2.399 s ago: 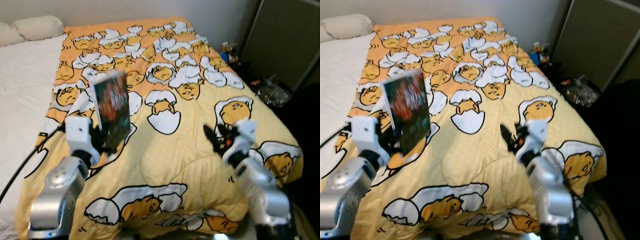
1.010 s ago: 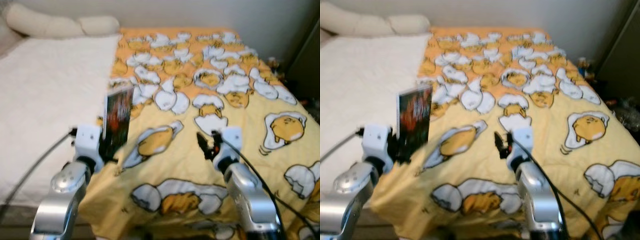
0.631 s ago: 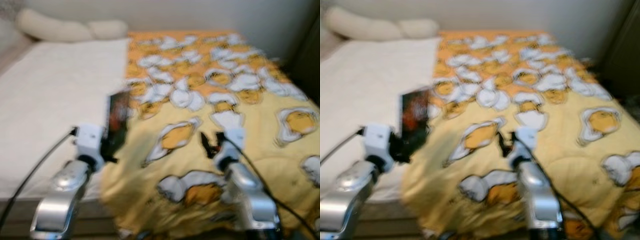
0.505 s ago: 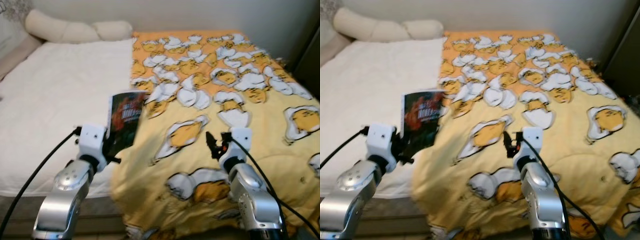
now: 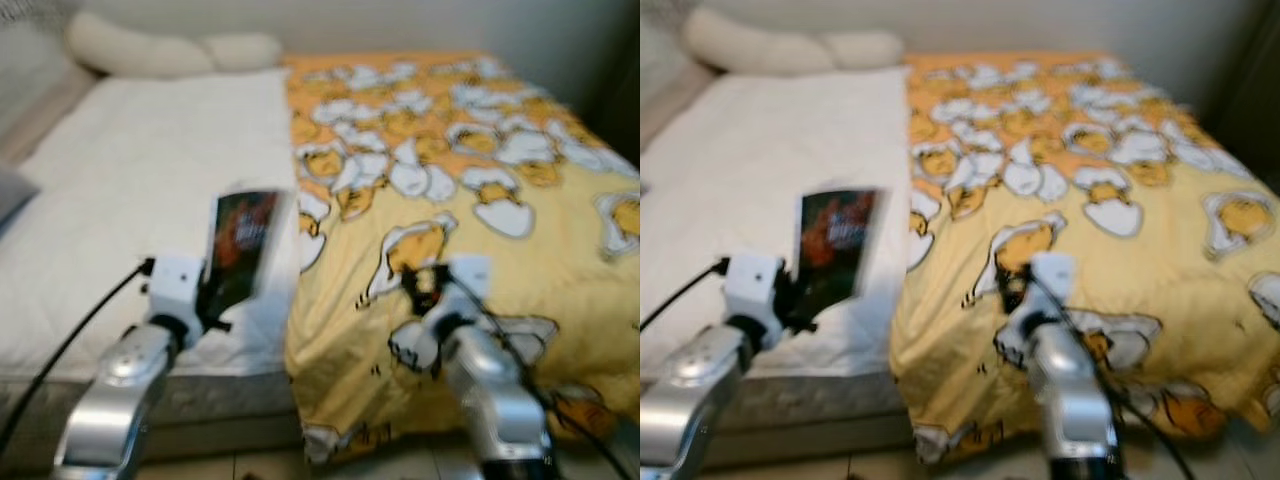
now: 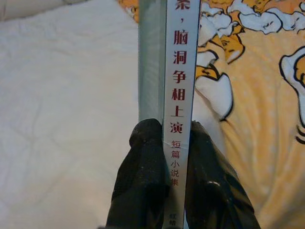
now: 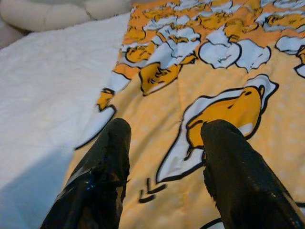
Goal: Clean up the room
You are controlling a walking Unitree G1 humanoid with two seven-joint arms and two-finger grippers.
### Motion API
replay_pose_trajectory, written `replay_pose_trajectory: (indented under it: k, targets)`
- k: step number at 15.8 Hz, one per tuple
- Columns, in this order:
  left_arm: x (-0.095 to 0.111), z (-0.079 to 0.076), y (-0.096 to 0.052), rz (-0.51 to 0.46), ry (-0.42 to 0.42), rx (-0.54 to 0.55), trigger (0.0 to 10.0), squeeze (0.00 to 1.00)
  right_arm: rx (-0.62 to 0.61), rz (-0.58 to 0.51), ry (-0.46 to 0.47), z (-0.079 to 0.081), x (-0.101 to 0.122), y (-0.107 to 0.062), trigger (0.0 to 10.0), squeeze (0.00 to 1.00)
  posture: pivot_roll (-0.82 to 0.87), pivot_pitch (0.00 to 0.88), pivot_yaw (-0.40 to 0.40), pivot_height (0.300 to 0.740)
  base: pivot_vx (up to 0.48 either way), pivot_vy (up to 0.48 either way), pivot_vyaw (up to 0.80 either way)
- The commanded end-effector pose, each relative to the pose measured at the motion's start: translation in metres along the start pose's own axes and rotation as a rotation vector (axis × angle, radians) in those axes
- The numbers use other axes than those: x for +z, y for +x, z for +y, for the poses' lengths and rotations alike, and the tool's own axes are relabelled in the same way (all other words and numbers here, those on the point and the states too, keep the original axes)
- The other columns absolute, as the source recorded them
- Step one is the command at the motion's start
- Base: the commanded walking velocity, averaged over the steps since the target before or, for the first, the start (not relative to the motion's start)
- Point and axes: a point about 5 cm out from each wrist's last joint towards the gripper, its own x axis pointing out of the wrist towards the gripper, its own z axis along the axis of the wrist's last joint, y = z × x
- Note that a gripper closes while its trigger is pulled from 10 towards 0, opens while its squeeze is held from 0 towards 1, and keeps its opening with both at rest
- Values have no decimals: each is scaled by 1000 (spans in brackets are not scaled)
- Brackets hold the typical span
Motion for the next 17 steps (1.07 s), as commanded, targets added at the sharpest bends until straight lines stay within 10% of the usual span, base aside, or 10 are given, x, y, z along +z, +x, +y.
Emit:
replay_pose_trajectory:
  k: [1,17]
  targets:
    - [12,-4,2,-53,4,-22,10000,0,-31,-10,-6,-10,4,-1,10000,0,-36,0,34,740,0,394,-669]
    - [12,-5,3,-50,30,-31,10000,0,-57,-30,-93,-8,5,3,10000,0,-31,0,31,740,0,390,0]
